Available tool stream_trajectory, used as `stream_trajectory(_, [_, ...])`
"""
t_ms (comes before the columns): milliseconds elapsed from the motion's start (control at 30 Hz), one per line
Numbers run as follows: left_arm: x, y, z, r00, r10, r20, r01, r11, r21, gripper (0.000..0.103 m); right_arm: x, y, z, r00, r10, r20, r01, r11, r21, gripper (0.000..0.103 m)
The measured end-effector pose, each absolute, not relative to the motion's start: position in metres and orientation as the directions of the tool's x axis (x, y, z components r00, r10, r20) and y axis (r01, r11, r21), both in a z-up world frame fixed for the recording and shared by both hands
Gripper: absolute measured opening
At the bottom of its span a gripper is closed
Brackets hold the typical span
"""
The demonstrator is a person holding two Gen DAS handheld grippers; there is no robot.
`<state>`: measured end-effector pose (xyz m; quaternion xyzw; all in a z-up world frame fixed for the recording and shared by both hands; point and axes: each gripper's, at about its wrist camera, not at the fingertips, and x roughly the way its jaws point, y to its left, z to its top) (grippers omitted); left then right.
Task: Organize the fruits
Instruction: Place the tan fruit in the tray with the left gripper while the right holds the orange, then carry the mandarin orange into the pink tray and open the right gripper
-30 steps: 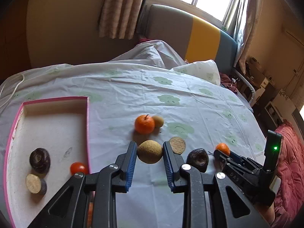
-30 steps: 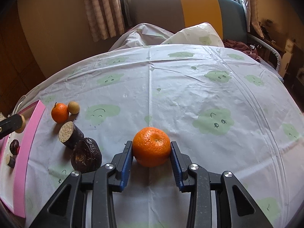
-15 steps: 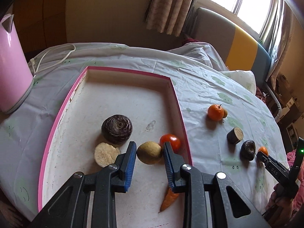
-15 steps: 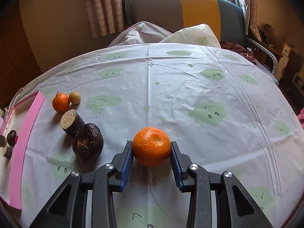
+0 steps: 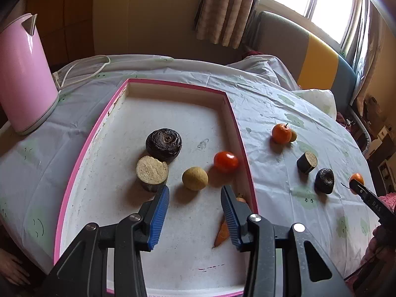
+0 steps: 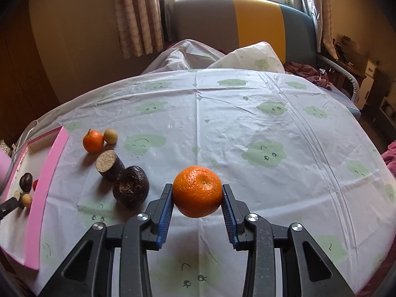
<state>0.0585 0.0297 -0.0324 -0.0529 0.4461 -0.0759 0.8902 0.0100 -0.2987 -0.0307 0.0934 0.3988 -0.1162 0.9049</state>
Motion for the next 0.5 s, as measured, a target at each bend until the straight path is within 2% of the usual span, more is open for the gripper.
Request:
stream_trajectory(233, [0.05, 0.04, -0.034, 0.59, -0.178, -0.788, 0.078, 0.983, -0.165, 0.044, 0.02, -0.248, -0.015, 0.68, 0.072, -0.73, 0.085, 0.981, 0.175, 0.038])
stream_trajectory(500, [0.047, 0.056, -0.037, 0.586, -0.173, -0.792, 0.051, 0.983, -0.177, 0.044, 0.046, -0.166, -0.019, 0.606, 0.277, -0.746, -0.124, 0.959, 0.255, 0.038])
